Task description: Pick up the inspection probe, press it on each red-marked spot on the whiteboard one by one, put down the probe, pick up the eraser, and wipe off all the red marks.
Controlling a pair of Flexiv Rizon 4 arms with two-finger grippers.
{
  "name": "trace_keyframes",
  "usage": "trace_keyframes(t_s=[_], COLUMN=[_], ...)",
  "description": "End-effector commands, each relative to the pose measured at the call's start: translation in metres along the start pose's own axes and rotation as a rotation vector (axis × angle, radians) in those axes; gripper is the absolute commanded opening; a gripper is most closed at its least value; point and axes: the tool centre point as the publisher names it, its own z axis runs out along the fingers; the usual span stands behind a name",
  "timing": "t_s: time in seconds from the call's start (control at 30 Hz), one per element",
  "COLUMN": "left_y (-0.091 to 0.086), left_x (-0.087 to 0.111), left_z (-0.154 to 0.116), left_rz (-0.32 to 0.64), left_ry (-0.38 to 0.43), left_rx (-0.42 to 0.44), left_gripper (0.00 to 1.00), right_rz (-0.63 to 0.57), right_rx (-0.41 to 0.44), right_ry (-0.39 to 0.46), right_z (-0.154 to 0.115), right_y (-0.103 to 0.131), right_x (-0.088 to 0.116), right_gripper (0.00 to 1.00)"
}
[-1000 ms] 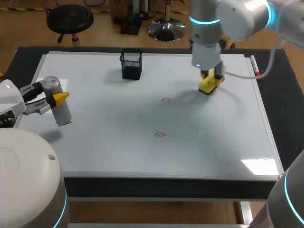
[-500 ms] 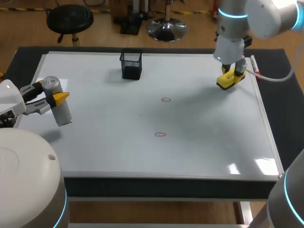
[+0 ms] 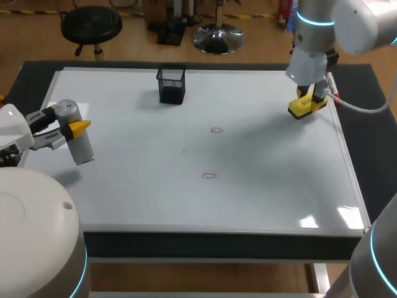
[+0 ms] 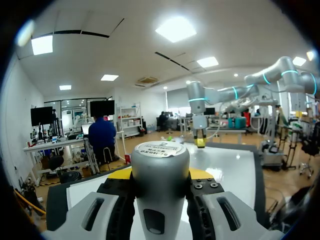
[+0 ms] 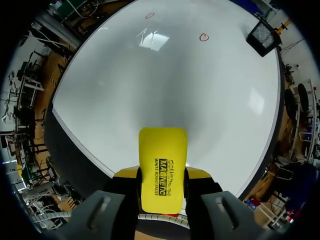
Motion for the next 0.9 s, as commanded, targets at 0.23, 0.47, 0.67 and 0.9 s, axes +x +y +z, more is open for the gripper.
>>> trace_keyframes(t_s=[0.23, 0.47, 0.67, 0.9], left_y=[-0.0001, -0.0001, -0.0001, -0.0018], left_x=[0.0005, 0.0005, 0.0005, 0.0067], left_z=[0.0014, 0.0014, 0.0014, 0.0100], left_rz=[0.002, 0.002, 0.002, 0.000], left_ry=[-0.005, -0.005, -0.005, 0.014], left_rx=[0.002, 0.002, 0.002, 0.015], left_gripper=[0.00, 0.00, 0.00, 0.00], right_rz=[0.019, 0.019, 0.019, 0.019], right_rx=[0.005, 0.005, 0.005, 0.005], right_ry=[-0.013, -0.013, -0.013, -0.013], right_z=[-0.0050, -0.0050, -0.0050, -0.0050], right_y=[-0.0015, -0.0015, -0.0015, -0.0015], right_x=[0.0088, 0.0088, 0.0088, 0.0088], right_gripper=[0.00, 0.00, 0.00, 0.00])
